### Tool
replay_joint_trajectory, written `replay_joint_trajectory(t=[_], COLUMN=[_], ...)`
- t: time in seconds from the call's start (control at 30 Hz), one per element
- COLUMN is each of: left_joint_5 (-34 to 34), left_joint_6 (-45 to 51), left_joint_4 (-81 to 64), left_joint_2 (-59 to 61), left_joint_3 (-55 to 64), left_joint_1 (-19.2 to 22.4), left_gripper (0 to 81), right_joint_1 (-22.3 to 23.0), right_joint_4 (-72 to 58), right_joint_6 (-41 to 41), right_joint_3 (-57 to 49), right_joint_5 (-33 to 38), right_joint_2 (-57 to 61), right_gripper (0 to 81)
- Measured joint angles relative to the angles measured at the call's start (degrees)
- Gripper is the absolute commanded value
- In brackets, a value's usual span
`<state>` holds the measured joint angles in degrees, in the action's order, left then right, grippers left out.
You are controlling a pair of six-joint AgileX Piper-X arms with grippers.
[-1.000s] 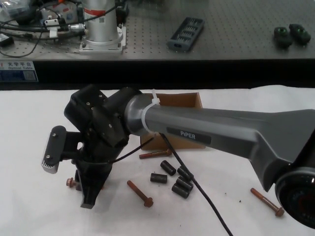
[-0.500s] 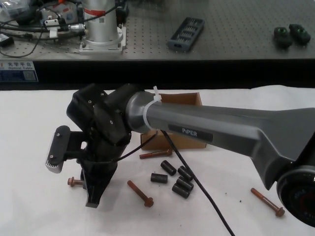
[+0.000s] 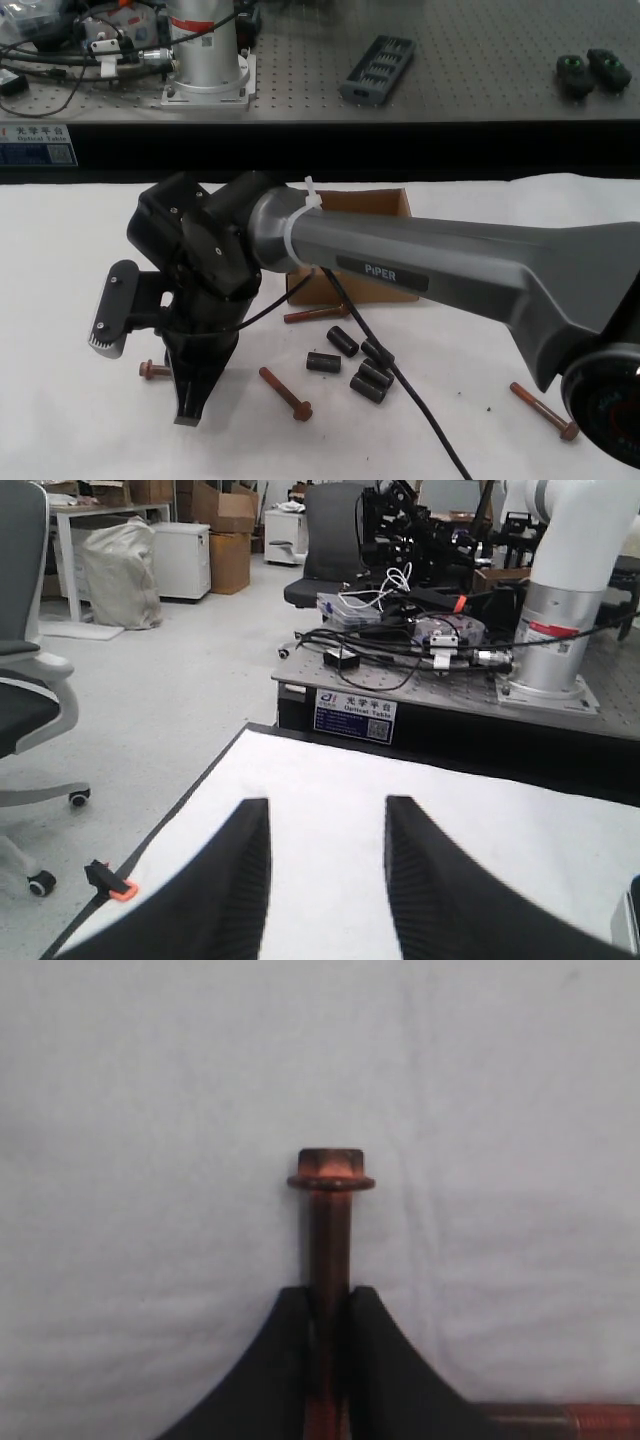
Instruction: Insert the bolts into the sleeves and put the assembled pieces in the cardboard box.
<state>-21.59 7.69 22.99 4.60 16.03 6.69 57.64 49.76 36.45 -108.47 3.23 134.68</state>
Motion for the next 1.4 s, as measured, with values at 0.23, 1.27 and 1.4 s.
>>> replay_joint_trajectory(t=[0.23,1.27,1.4], left_joint_5=[2.6,2.9,2.9], left_joint_6=[-0.6,-4.7,-4.7], left_joint_4=[3.7,4.6,4.6], left_joint_2=[0.0,0.0,0.0], left_joint_3=[0.4,0.9,0.9], left_joint_1=[0.0,0.0,0.0], left_gripper=[27.6,27.6,27.6], right_joint_1=[0.5,2.5,2.5], right_joint_4=[0.7,2.4,2.3], right_joint_6=[0.6,3.0,3.0], right_joint_3=[-0.1,-0.8,-0.8], right_joint_5=[-1.9,1.2,1.3], right_joint_2=[0.0,0.0,0.0], right_gripper=[23.4,13.7,3.4])
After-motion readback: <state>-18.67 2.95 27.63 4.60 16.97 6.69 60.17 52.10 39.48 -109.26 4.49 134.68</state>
